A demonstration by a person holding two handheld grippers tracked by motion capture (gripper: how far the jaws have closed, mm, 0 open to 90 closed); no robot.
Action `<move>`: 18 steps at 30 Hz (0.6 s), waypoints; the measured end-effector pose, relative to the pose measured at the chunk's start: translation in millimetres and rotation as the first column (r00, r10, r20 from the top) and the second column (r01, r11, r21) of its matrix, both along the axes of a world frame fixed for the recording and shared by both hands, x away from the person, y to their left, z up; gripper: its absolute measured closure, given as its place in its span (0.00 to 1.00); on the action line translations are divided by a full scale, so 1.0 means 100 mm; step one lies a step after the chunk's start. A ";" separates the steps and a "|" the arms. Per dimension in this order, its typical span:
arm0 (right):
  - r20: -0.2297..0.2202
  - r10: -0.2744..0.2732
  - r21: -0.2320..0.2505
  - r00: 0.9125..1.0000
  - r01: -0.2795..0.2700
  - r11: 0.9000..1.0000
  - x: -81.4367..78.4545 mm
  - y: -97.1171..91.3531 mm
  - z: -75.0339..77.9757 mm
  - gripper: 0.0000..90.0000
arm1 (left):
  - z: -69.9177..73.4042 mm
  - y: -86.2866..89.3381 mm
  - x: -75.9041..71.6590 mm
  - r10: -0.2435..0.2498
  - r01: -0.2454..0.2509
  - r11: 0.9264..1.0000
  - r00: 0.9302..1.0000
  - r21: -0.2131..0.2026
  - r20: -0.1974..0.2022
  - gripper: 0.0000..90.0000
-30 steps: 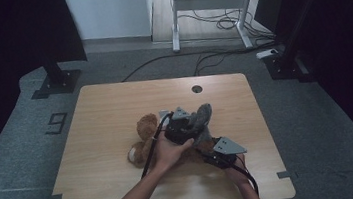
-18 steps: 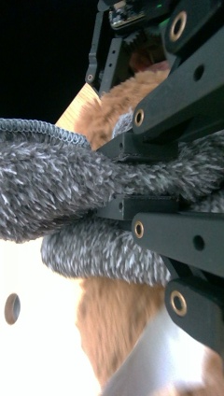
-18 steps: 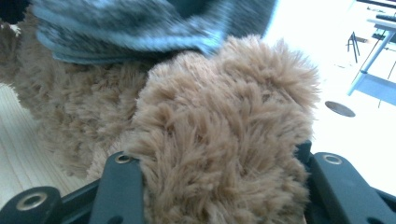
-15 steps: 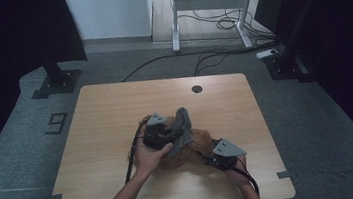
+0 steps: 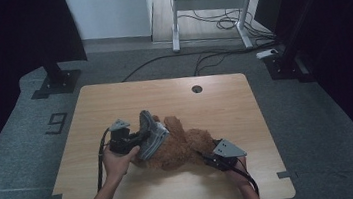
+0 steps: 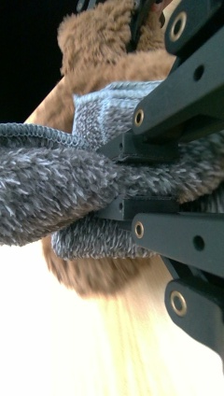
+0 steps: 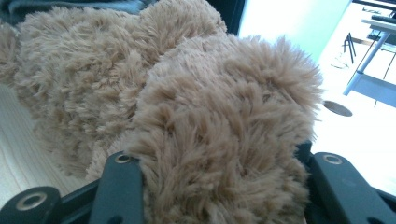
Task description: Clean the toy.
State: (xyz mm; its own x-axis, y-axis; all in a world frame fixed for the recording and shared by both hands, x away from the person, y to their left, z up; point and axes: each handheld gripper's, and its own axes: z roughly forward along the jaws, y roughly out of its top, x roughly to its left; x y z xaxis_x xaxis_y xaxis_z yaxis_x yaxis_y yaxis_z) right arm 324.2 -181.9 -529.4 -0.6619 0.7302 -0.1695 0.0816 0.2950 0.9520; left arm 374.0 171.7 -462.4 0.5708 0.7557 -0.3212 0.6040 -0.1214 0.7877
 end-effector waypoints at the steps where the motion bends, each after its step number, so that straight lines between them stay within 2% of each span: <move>1: 0.002 0.000 0.000 1.000 0.000 1.000 0.00 0.00 0.00 0.55 | 0.00 0.05 0.01 0.004 -0.004 1.000 1.000 -0.018 -0.011 0.85; 3: 0.007 -0.001 0.001 1.000 0.001 1.000 0.00 0.00 -0.01 0.54 | 0.02 0.11 0.02 0.010 -0.011 0.999 1.000 -0.044 -0.018 0.85; 5: 0.011 -0.001 0.004 1.000 0.001 1.000 0.00 -0.01 -0.01 0.54 | 0.08 0.10 0.03 0.003 -0.004 0.998 1.000 -0.060 -0.012 0.85; 9: 0.009 0.002 0.011 1.000 -0.002 1.000 0.00 -0.02 -0.01 0.53 | 0.25 -0.09 0.01 -0.034 0.036 0.997 0.999 -0.062 0.027 0.85; 11: 0.009 0.003 0.013 1.000 -0.003 1.000 0.00 -0.02 -0.01 0.53 | 0.32 -0.25 0.03 -0.053 0.055 0.997 0.998 -0.051 0.046 0.85; 13: 0.008 0.006 0.015 1.000 -0.006 1.000 0.00 -0.03 -0.02 0.52 | 0.31 -0.40 0.05 -0.074 0.076 0.997 0.996 -0.032 0.040 0.85; 15: 0.005 0.009 0.019 1.000 -0.009 1.000 0.00 -0.04 -0.02 0.51 | 0.24 -0.55 0.06 -0.102 0.102 0.995 0.994 0.020 0.026 0.85; 16: 0.001 0.011 0.023 1.000 -0.011 1.000 -0.01 -0.05 -0.02 0.48 | 0.18 -0.59 0.06 -0.108 0.108 0.994 0.994 0.028 0.019 0.85; 18: -0.016 0.001 0.036 1.000 0.000 0.999 -0.01 -0.08 -0.01 0.40 | 0.10 -0.61 0.03 -0.102 0.102 0.995 0.994 0.019 0.024 0.86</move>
